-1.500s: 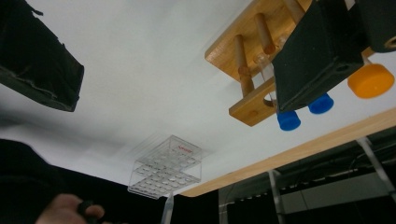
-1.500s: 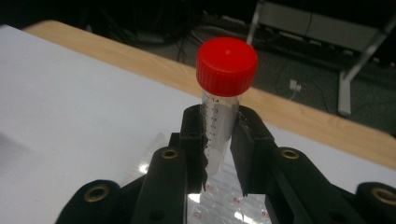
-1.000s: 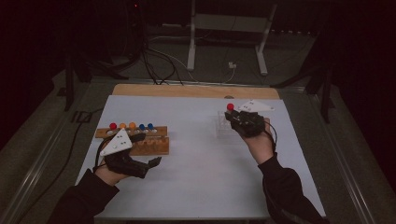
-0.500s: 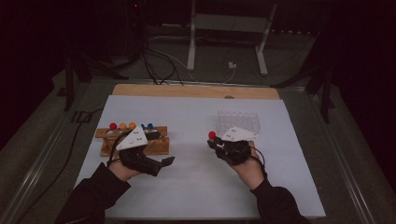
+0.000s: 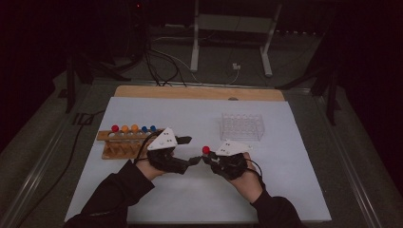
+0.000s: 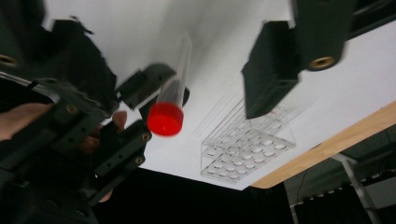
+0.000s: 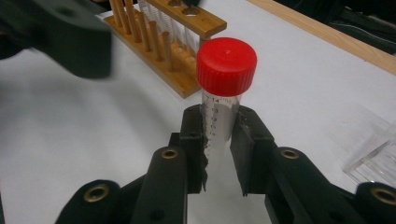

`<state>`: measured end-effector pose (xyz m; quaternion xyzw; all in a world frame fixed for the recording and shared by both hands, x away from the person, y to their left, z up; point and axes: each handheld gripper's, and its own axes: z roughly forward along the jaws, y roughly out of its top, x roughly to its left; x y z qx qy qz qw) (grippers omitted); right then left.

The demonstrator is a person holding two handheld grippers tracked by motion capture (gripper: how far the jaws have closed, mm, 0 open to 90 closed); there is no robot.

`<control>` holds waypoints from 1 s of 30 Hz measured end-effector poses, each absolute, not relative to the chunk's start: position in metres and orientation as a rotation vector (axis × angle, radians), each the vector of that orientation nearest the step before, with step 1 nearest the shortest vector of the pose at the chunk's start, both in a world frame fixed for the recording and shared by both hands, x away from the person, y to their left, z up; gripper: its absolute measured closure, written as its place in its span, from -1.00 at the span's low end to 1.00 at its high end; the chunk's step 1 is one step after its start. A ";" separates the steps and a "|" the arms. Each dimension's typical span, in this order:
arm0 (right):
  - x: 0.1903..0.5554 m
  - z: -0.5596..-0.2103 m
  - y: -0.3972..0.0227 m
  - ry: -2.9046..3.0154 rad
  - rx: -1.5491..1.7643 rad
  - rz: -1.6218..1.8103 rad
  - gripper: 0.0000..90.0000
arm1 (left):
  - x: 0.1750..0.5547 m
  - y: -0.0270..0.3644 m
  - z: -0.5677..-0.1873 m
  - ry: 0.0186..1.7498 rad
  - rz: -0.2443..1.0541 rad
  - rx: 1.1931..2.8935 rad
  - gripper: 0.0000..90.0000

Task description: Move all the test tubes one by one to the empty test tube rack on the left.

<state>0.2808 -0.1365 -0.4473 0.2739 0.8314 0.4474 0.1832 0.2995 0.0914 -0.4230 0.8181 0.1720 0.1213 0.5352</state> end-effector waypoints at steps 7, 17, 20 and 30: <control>0.280 -0.447 -0.136 2.350 0.769 1.268 0.67 | 0.305 0.074 -0.425 0.360 0.282 1.961 0.05; 0.280 -0.446 -0.137 2.340 0.767 1.276 0.66 | 0.308 0.071 -0.427 0.321 0.279 1.956 0.58; 0.280 -0.446 -0.139 2.335 0.770 1.299 0.65 | 0.308 0.072 -0.424 0.326 0.273 1.950 0.59; 0.283 -0.437 -0.157 2.267 0.793 1.351 -0.03 | 0.309 0.092 -0.416 0.339 0.322 1.949 0.60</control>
